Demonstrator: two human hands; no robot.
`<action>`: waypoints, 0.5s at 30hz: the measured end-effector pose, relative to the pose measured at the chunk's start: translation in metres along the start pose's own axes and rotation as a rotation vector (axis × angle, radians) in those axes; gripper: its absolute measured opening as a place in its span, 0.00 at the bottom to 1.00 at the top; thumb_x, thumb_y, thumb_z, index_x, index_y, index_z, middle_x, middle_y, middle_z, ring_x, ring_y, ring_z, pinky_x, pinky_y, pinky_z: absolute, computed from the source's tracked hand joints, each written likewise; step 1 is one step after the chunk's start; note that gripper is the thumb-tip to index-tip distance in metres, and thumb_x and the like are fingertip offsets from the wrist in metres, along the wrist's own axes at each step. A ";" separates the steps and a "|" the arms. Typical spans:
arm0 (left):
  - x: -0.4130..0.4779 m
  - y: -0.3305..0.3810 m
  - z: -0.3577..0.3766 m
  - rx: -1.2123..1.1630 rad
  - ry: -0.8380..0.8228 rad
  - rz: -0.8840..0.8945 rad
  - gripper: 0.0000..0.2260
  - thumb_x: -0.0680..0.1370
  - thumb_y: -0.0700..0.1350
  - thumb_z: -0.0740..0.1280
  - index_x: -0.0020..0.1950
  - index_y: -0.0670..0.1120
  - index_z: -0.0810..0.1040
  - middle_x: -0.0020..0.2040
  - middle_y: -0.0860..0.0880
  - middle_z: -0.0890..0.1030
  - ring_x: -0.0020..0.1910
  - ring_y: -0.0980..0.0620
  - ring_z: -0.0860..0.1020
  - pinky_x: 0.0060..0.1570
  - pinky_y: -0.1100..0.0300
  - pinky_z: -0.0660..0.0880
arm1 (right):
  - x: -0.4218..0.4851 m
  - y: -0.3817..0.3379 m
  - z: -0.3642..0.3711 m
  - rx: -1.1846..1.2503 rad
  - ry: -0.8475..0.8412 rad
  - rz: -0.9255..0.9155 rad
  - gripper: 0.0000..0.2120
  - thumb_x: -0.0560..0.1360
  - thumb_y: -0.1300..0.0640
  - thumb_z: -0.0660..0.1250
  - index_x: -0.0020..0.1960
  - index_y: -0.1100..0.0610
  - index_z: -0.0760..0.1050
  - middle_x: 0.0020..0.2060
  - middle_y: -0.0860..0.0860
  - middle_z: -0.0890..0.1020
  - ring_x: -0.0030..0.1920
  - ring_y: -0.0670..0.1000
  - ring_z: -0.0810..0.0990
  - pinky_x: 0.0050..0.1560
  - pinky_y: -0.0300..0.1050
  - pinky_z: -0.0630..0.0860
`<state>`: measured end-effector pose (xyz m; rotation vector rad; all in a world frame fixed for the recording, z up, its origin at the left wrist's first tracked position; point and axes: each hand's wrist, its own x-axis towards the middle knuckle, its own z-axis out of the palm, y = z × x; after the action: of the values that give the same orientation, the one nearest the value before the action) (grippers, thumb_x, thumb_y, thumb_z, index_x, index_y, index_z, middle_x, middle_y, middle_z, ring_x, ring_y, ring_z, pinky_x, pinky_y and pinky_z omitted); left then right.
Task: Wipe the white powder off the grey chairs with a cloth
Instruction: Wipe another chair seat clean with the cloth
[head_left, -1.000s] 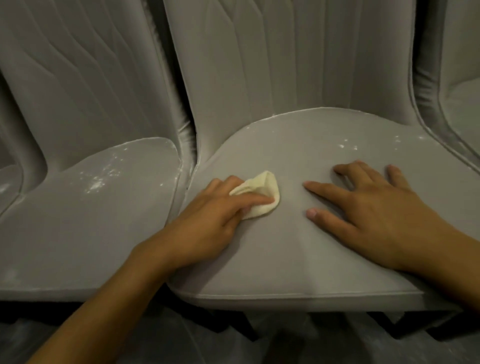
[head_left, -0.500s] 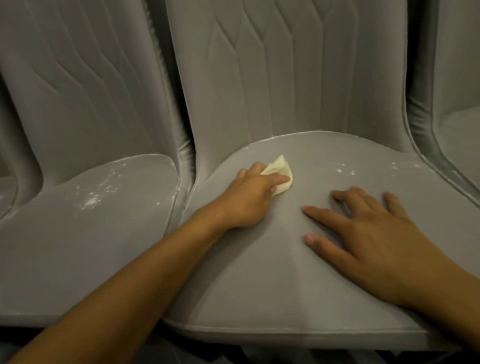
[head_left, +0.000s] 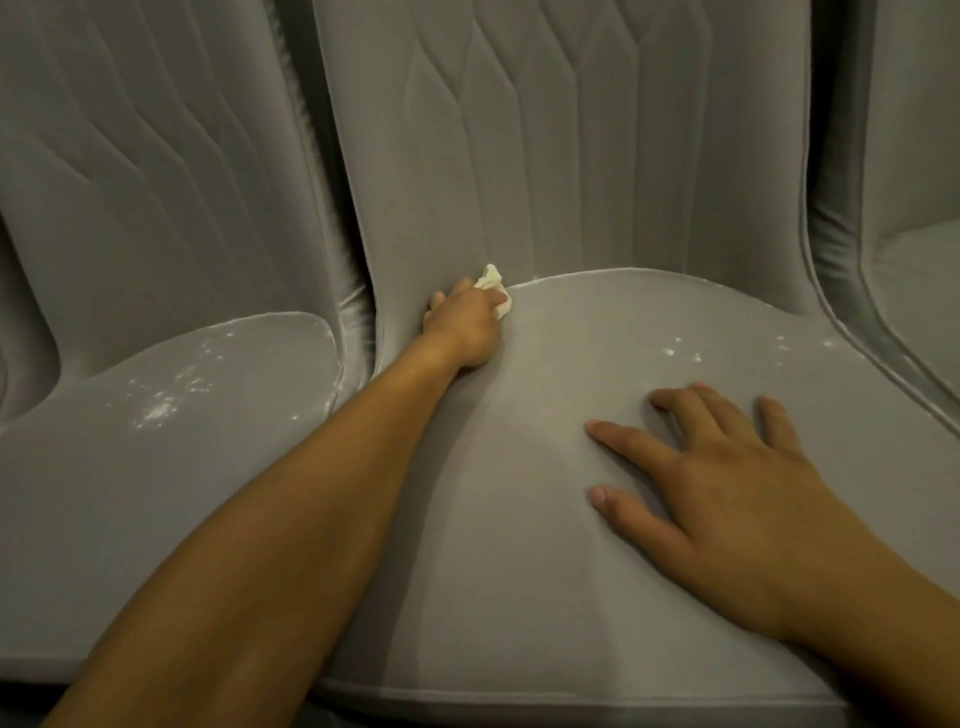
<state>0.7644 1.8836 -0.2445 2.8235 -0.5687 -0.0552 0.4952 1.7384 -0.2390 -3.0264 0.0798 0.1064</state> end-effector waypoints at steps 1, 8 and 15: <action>-0.005 -0.001 -0.001 -0.002 -0.004 0.037 0.19 0.85 0.46 0.55 0.75 0.57 0.71 0.75 0.42 0.67 0.72 0.34 0.65 0.73 0.48 0.59 | 0.000 0.001 0.001 0.003 0.000 -0.001 0.35 0.72 0.27 0.31 0.77 0.33 0.48 0.74 0.49 0.59 0.77 0.55 0.54 0.74 0.67 0.51; -0.043 0.003 -0.004 -0.113 -0.077 0.398 0.17 0.85 0.40 0.60 0.73 0.52 0.75 0.74 0.49 0.70 0.76 0.50 0.63 0.72 0.67 0.54 | -0.001 0.002 0.002 0.034 0.004 -0.001 0.33 0.73 0.28 0.33 0.77 0.34 0.42 0.76 0.49 0.52 0.79 0.56 0.47 0.76 0.68 0.45; -0.001 -0.008 0.005 0.205 0.099 -0.003 0.20 0.85 0.44 0.55 0.76 0.56 0.69 0.73 0.43 0.67 0.65 0.36 0.66 0.66 0.47 0.63 | -0.001 0.002 0.003 0.047 0.036 -0.009 0.34 0.72 0.27 0.33 0.76 0.33 0.48 0.74 0.49 0.58 0.78 0.56 0.52 0.75 0.68 0.48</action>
<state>0.7664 1.8901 -0.2518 3.0044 -0.5772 0.1501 0.4943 1.7370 -0.2416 -2.9817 0.0702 0.0493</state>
